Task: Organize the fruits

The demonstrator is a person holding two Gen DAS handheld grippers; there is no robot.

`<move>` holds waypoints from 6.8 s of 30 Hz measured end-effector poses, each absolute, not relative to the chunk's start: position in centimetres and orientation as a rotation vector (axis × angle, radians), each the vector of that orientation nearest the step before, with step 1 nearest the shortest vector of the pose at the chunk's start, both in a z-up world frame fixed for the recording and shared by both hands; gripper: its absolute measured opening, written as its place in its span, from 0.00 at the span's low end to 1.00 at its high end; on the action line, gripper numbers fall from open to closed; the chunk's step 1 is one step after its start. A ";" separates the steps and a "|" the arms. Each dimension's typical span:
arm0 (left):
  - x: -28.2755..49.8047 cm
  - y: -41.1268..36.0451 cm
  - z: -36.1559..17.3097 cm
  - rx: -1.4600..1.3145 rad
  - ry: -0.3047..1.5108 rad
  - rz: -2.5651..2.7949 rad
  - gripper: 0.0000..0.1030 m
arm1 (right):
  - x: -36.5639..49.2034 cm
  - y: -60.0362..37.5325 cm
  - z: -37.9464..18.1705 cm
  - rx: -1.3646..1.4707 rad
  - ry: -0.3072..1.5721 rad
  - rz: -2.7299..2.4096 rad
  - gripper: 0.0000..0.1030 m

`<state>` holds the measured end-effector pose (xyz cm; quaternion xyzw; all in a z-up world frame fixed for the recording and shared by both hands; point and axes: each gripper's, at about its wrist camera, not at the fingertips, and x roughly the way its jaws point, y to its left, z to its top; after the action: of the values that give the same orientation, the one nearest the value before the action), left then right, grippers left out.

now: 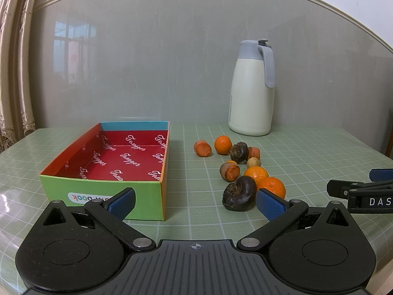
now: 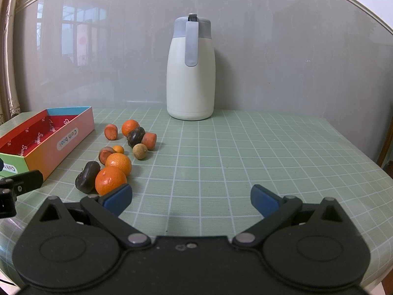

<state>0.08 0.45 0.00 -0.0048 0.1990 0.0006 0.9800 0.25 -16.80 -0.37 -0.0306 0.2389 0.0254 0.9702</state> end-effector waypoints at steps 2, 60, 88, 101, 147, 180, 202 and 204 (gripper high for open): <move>0.0 0.4 0.0 -0.010 0.400 0.001 1.00 | 0.2 -16.8 -0.4 -0.061 0.482 0.052 1.00; 6.4 -8.2 -2.9 -0.079 0.595 -0.144 0.54 | 1.7 -22.7 0.5 0.015 0.441 -0.104 1.00; 5.0 -2.7 1.7 -0.071 0.461 -0.109 0.41 | 5.4 -20.4 -0.9 -0.024 0.506 -0.159 1.00; 6.2 7.1 1.8 -0.047 0.465 0.078 0.41 | 5.6 -15.9 0.6 -0.023 0.459 -0.066 1.00; 2.3 14.8 2.0 -0.077 0.475 0.218 0.72 | 6.6 -3.2 -1.9 -0.100 0.636 0.184 0.58; 0.5 20.6 1.7 -0.147 0.474 0.293 0.72 | 6.9 0.5 0.9 -0.083 0.496 0.238 0.40; -0.2 21.5 1.9 -0.141 0.479 0.311 0.72 | 5.3 8.0 0.4 -0.183 0.432 0.393 0.61; -0.1 21.2 2.0 -0.140 0.476 0.306 0.72 | 4.8 7.2 1.0 -0.155 0.398 0.390 0.64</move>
<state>-0.14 21.20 2.03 -0.0692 0.2346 0.1507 0.9578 4.85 7.24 1.01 -0.0762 0.1961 0.1922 0.9585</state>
